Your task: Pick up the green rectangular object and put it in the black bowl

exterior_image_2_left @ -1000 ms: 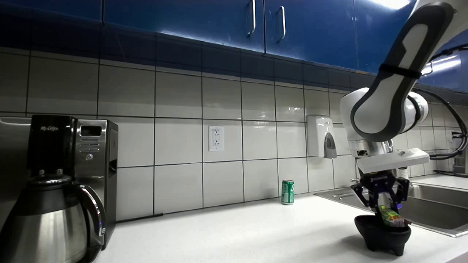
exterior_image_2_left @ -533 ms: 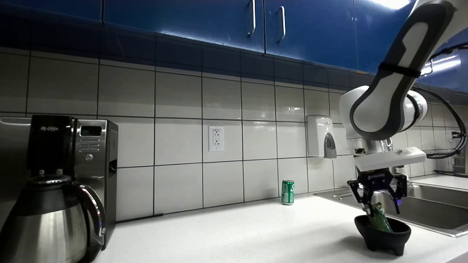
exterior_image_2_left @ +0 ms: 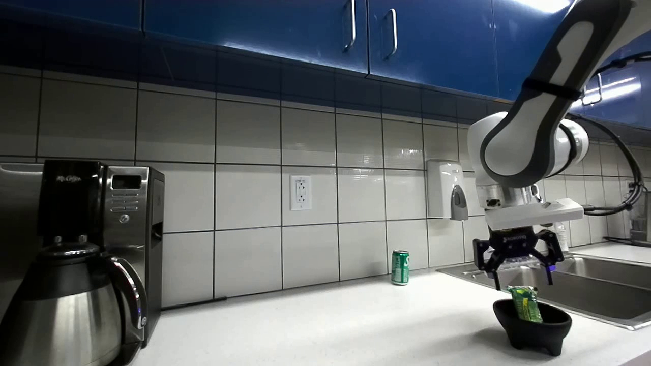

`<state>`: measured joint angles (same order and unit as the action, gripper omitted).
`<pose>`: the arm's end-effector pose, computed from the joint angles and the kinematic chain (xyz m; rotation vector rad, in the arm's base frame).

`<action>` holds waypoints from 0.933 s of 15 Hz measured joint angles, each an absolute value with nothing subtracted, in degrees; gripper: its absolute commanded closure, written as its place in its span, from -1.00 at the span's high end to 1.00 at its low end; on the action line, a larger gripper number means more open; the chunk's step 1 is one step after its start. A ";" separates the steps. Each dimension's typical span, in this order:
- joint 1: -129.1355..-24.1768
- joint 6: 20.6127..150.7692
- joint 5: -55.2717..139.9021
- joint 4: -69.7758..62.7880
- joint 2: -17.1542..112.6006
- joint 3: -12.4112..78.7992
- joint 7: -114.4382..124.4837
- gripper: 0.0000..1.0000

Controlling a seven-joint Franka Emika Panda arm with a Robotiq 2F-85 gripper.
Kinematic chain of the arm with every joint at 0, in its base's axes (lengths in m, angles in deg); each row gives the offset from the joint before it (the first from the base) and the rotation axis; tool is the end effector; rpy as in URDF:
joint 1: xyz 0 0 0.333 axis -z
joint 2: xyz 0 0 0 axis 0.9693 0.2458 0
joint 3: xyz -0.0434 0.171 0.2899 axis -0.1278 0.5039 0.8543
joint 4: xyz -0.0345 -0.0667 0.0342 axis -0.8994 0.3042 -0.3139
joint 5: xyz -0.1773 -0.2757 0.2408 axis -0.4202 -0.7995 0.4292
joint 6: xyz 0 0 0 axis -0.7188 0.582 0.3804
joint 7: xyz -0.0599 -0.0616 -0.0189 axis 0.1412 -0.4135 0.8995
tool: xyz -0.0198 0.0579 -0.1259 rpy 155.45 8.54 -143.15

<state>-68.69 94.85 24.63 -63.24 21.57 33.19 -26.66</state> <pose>0.4150 -0.0843 0.2780 2.8412 -0.7807 0.0991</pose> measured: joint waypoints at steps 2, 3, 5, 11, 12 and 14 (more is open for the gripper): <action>-69.67 92.67 30.32 -63.17 19.62 33.51 -22.64 1.00; -70.38 90.64 33.57 -63.07 18.27 33.53 -19.79 1.00; -71.68 85.14 39.24 -62.66 15.16 33.54 -14.00 1.00; -72.66 71.84 43.48 -61.72 8.36 33.54 -4.86 1.00; -72.68 70.97 43.48 -61.72 7.88 33.55 -3.75 1.00; -72.82 69.62 43.42 -61.73 7.30 33.74 -1.49 1.00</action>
